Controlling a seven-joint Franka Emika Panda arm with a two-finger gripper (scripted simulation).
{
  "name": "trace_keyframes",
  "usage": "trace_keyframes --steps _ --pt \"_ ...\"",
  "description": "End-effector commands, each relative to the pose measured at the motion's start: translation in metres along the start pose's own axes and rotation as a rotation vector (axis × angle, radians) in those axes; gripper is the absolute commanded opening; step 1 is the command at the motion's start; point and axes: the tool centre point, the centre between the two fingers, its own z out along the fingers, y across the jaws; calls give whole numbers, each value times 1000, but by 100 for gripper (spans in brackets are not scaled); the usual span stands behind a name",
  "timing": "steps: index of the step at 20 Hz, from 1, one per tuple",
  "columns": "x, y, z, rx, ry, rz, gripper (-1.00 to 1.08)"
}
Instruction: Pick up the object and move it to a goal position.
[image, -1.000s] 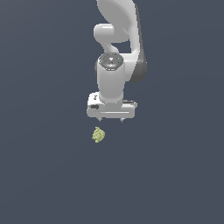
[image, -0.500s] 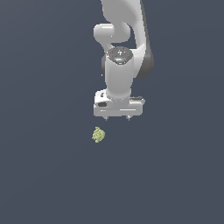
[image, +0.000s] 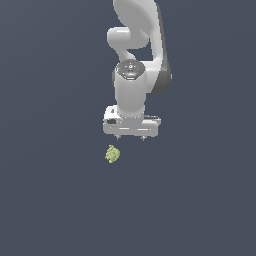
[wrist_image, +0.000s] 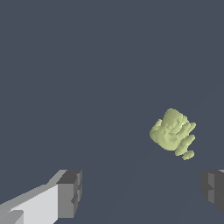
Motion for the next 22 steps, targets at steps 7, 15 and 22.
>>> trace_keyframes --steps 7,15,22 --pt "6 33 28 -2 -10 237 100" --pt "10 70 58 -14 -16 488 100" --pt "11 88 72 -23 -17 604 100"
